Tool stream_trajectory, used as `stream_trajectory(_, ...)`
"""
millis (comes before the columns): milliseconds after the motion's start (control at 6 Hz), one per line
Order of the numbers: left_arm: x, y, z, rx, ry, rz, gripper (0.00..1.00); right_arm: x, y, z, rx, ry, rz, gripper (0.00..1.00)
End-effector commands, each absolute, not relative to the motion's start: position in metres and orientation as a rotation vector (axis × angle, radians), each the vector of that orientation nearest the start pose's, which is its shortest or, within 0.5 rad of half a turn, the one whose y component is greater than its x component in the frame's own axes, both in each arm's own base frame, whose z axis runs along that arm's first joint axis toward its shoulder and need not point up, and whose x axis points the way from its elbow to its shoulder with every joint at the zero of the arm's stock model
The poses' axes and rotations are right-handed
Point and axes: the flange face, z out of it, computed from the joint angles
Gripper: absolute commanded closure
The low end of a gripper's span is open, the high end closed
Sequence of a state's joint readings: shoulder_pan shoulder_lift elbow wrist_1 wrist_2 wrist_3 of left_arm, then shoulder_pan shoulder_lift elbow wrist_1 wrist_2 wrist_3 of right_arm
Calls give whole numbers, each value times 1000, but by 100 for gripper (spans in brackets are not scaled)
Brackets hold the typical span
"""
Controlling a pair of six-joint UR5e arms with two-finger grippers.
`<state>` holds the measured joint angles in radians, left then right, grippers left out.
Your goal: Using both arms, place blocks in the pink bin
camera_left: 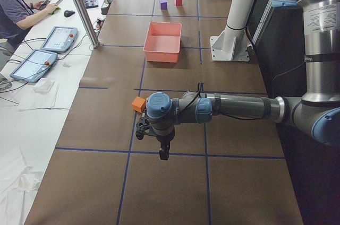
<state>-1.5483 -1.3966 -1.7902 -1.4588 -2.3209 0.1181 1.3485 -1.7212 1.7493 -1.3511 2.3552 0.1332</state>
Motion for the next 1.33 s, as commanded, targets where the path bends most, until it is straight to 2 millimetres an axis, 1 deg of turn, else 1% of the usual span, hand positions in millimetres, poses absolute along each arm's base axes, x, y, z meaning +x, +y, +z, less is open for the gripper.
stream_trajectory(0,-56,-415,642,-27,752,110,0,-112,-441,585,110,-883,-105,0)
stream_trajectory(167,-56,-415,642,-27,754,110,0,-145,-433,582,119,-873,-101,0)
stream_trajectory(333,-56,-414,643,-28,754,109,0,-164,-427,581,108,-866,-109,0)
stream_trajectory(500,-56,-414,643,-29,754,109,0,-175,-425,578,108,-865,-132,0)
stream_trajectory(667,-56,-414,643,-29,754,109,0,-183,-423,580,112,-848,-146,0)
stream_trajectory(1000,-56,-414,645,-33,754,107,0,-198,-397,601,81,-813,-193,0)
stream_trajectory(1167,-56,-413,647,-38,754,104,0,-206,-391,610,72,-789,-209,0)
